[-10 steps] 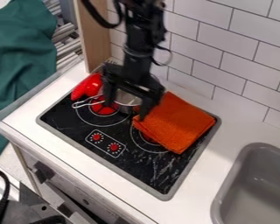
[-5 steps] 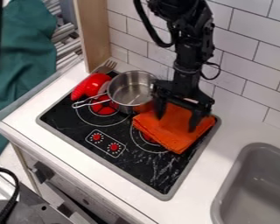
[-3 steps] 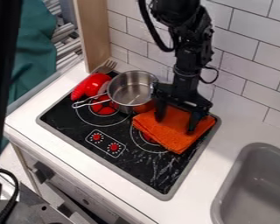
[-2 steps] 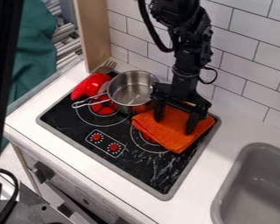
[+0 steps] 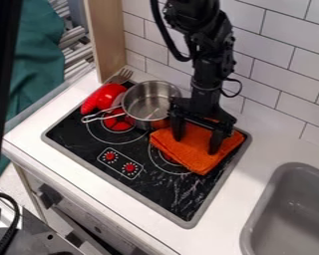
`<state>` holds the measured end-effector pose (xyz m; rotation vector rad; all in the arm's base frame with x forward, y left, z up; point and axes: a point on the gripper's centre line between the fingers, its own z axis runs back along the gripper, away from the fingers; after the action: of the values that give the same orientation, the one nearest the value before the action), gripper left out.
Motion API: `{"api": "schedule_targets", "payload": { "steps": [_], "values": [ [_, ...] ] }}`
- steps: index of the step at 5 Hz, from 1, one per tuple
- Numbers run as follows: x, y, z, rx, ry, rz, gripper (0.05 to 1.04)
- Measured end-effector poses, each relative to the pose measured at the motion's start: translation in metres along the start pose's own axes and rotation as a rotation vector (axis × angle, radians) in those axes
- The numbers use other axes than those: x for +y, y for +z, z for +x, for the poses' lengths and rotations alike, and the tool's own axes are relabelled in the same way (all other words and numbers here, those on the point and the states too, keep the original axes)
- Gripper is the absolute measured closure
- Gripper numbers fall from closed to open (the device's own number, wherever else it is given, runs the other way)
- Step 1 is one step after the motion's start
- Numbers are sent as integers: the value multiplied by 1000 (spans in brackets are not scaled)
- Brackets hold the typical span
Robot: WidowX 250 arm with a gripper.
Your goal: Move the orange cloth to the bottom of the stove
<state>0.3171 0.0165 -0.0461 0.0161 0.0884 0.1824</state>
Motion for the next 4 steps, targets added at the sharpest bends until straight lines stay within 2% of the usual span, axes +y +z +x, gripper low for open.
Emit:
{"api": "schedule_targets", "payload": {
  "steps": [2,4],
  "values": [
    [22,-2,-25,5,45,-32,76],
    [33,-5,-47,9,48,-27,76]
  ]
}}
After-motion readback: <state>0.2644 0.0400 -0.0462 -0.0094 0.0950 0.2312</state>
